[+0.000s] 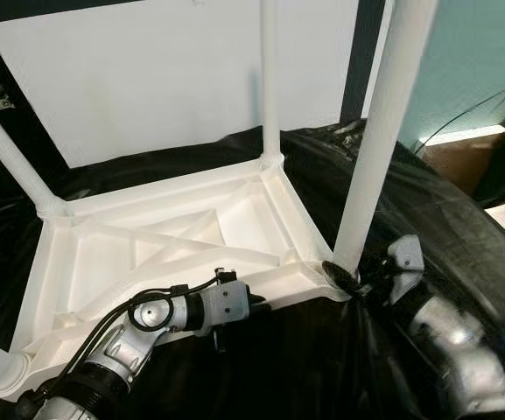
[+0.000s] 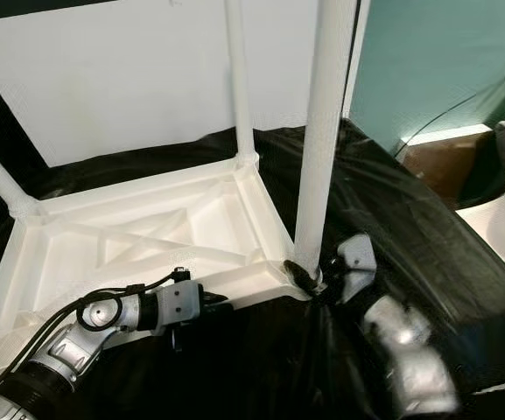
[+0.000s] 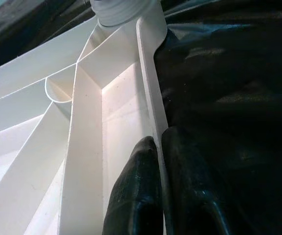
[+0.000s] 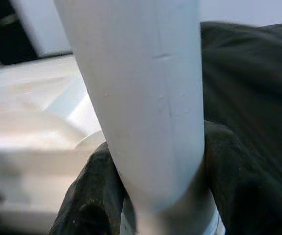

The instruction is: Building children table

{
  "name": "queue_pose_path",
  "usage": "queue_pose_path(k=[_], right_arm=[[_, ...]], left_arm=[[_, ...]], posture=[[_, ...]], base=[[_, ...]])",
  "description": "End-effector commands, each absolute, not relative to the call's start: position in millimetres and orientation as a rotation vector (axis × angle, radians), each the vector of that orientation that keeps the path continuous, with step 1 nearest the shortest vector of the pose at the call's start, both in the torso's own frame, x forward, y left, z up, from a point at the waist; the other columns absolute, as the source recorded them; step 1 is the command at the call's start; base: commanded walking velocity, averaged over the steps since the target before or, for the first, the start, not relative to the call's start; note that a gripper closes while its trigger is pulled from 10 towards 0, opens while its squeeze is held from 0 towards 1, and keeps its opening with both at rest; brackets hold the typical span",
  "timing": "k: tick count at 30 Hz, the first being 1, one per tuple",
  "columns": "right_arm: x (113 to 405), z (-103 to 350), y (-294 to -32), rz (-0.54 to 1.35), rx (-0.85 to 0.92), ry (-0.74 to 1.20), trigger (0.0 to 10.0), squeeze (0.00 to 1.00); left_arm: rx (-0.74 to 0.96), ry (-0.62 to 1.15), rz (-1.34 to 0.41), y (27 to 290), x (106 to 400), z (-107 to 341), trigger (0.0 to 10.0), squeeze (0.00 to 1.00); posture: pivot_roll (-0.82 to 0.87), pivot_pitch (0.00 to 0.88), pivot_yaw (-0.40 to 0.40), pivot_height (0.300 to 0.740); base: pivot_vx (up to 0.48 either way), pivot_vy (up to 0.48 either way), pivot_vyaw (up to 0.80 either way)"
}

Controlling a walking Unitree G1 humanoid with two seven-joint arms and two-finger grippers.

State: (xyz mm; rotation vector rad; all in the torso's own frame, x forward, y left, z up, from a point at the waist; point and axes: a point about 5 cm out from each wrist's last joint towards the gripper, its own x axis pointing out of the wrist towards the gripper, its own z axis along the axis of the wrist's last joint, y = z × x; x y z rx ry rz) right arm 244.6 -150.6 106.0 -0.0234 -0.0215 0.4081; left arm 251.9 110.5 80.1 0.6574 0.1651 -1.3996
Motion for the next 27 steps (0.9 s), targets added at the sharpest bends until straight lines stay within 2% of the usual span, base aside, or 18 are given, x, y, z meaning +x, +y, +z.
queue_pose_path(k=[1, 3, 4, 5, 8, 10, 12, 13, 14, 18, 19, 24, 25, 27], right_arm=[[241, 101, -140, 0.357, 0.028, -0.013, 0.0, 0.00], [238, 96, -160, 0.110, 0.053, -0.007, 0.0, 0.00], [238, 96, -160, 0.110, 0.053, -0.007, 0.0, 0.00], [237, 95, -173, -0.013, 0.043, -0.003, 0.0, 0.00], [236, 95, -181, -0.086, 0.034, -0.001, 0.0, 0.00], [236, 97, -192, -0.243, 0.070, 0.005, 0.0, 0.00], [236, 98, -194, -0.304, 0.094, 0.014, 0.0, 0.00], [238, 99, -192, -0.310, 0.105, 0.013, 1.4, 0.00], [240, 100, -185, -0.271, 0.100, 0.015, 10.0, 0.00], [243, 100, -172, -0.186, 0.076, 0.016, 10.0, 0.00], [246, 103, -168, -0.130, 0.068, -0.002, 10.0, 1.00], [252, 109, -161, 0.006, 0.051, -0.027, 10.0, 1.00], [254, 112, -158, 0.096, 0.023, -0.039, 10.0, 0.18], [255, 114, -155, 0.159, 0.002, -0.045, 10.0, 0.18]], left_arm=[[0.631, 0.504, -1.493, 126, 218, 24, 10.0, 0.00], [0.627, 0.510, -1.492, 127, 217, 24, 10.0, 0.00], [0.627, 0.510, -1.492, 127, 217, 24, 10.0, 0.00], [0.629, 0.514, -1.494, 127, 216, 24, 10.0, 0.00], [0.630, 0.517, -1.495, 128, 216, 24, 10.0, 0.00], [0.636, 0.512, -1.498, 128, 217, 25, 10.0, 0.00], [0.636, 0.506, -1.495, 127, 218, 26, 10.0, 0.00], [0.635, 0.501, -1.494, 127, 218, 27, 10.0, 0.00], [0.637, 0.500, -1.497, 127, 219, 27, 10.0, 0.00], [0.640, 0.502, -1.503, 126, 219, 27, 10.0, 0.00], [0.639, 0.502, -1.502, 125, 219, 27, 10.0, 0.00], [0.637, 0.501, -1.498, 124, 219, 27, 10.0, 0.00], [0.635, 0.499, -1.496, 124, 219, 27, 10.0, 0.00], [0.634, 0.498, -1.495, 123, 220, 27, 10.0, 0.00]], posture=[[-0.03, 0.022, -0.001, 0.740], [-0.03, 0.025, 0.002, 0.740], [-0.03, 0.025, 0.002, 0.740], [-0.04, 0.026, 0.005, 0.740], [-0.04, 0.026, 0.005, 0.740], [-0.04, 0.026, 0.004, 0.740], [-0.04, 0.025, 0.005, 0.740], [-0.04, 0.023, 0.008, 0.740], [-0.04, 0.022, 0.008, 0.740], [-0.04, 0.019, 0.008, 0.740], [-0.04, 0.018, 0.003, 0.740], [-0.04, 0.016, 0.000, 0.740], [-0.04, 0.014, -0.005, 0.740], [-0.04, 0.013, -0.007, 0.740]], base=[[0.000, 0.000, 0.00], [0.000, 0.000, 0.00], [0.000, 0.000, 0.00], [0.000, 0.000, 0.00], [0.000, 0.000, 0.00], [0.000, 0.000, 0.00], [0.000, 0.000, 0.00], [0.000, 0.000, 0.00], [0.000, 0.000, 0.00], [0.000, 0.000, 0.00], [0.000, 0.000, 0.00], [0.000, 0.000, 0.00], [0.000, 0.000, 0.00], [0.000, 0.000, 0.00]])
